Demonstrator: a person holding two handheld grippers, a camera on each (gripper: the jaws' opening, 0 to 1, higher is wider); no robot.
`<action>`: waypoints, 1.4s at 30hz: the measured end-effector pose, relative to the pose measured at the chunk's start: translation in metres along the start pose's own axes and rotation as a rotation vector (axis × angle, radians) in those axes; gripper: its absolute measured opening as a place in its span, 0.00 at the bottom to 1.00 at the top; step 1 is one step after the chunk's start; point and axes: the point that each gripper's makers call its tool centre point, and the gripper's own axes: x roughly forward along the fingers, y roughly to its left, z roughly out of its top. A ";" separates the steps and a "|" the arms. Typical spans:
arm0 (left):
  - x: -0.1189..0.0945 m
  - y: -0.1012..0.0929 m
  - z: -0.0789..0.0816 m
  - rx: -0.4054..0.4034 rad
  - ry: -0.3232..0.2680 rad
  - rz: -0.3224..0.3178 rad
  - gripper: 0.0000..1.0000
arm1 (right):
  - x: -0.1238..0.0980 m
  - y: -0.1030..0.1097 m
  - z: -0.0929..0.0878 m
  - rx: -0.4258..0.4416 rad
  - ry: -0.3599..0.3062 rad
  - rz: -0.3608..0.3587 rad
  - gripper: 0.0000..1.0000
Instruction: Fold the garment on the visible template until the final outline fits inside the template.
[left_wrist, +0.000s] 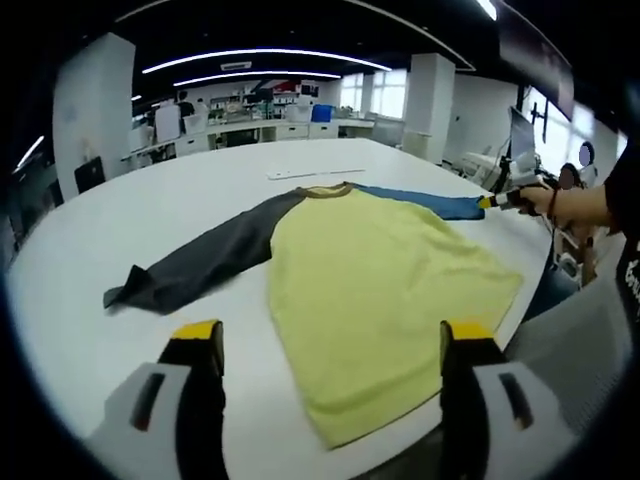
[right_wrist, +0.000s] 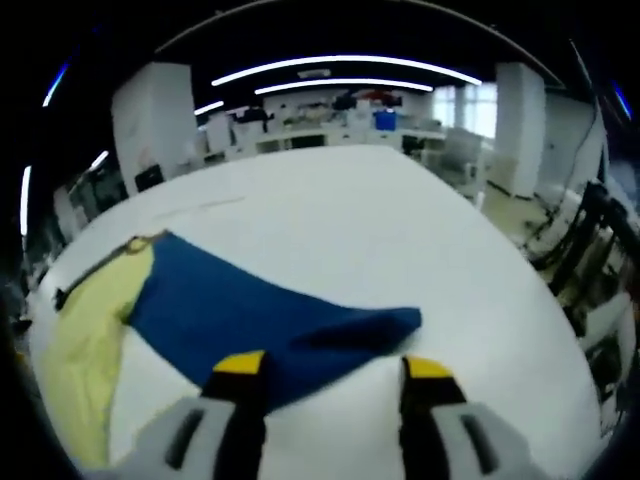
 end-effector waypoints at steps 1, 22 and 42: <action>0.000 -0.001 0.001 0.001 -0.001 0.001 0.86 | 0.001 0.000 -0.001 -0.005 0.006 -0.005 0.45; -0.002 -0.006 0.005 0.026 -0.001 0.013 0.84 | -0.001 -0.003 -0.002 0.162 0.027 -0.025 0.00; -0.015 0.007 0.001 0.029 -0.001 0.037 0.84 | -0.009 0.007 0.020 0.105 0.020 -0.006 0.00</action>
